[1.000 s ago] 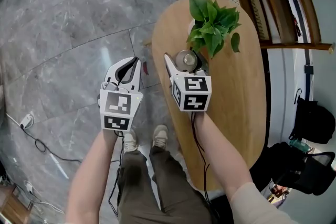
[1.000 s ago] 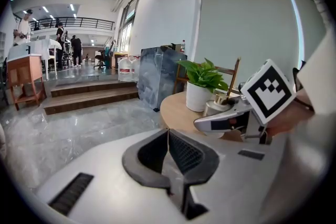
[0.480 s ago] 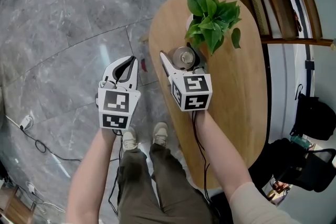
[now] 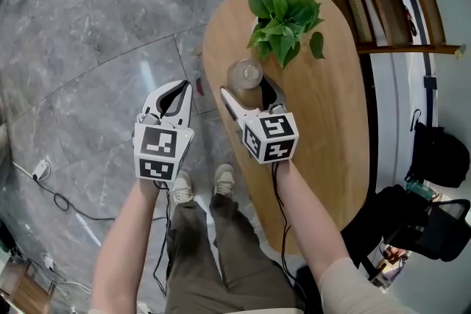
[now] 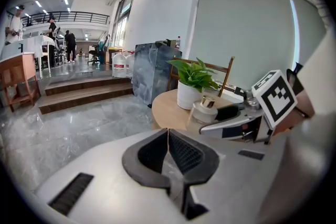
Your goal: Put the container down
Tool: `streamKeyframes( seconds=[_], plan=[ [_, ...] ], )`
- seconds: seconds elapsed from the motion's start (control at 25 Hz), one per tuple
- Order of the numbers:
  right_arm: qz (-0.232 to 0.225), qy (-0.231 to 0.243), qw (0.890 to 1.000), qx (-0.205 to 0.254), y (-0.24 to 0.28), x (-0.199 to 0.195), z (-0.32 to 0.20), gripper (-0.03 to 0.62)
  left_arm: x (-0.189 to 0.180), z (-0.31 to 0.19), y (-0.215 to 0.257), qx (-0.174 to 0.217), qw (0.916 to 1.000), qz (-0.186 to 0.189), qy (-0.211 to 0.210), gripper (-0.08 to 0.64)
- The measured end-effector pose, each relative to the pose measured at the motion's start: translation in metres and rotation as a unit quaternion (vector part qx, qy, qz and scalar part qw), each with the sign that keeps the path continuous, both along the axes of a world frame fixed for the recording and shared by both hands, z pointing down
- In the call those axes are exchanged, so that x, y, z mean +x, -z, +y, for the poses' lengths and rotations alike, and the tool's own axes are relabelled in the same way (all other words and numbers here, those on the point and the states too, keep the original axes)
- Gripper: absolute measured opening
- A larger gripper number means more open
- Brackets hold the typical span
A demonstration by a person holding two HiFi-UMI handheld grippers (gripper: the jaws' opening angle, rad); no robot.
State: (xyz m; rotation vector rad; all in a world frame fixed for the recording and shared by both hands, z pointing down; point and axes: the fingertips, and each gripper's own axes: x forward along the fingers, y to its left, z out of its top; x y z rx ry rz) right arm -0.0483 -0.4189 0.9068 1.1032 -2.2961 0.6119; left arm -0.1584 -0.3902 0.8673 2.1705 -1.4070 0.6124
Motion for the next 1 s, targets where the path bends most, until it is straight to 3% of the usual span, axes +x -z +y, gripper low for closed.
streamKeyframes(
  seconds=[0.4,0.6,0.72,0.92,1.0],
  plan=[
    [0.023,-0.003,0.999,-0.022,0.084,0.022,0.036,0.327,0.002,0.027,0.086,-0.001,0.9998,-0.005,-0.019,0.008],
    [-0.001,-0.016,1.0,0.013,0.167,0.023,0.041,0.193,-0.002,0.033,0.158,0.022,0.9996,-0.006,-0.019,0.009],
    [-0.011,-0.021,0.999,0.032,0.217,0.023,0.043,0.165,-0.005,0.038,0.202,0.037,0.9992,-0.006,-0.016,0.008],
    [0.013,-0.038,0.995,0.087,0.31,0.029,0.051,0.067,0.002,0.052,0.275,0.047,0.9985,0.016,-0.021,0.009],
    [0.01,-0.04,0.994,0.102,0.348,0.027,0.058,0.059,0.004,0.06,0.311,0.062,0.9975,0.013,-0.029,0.009]
  ],
)
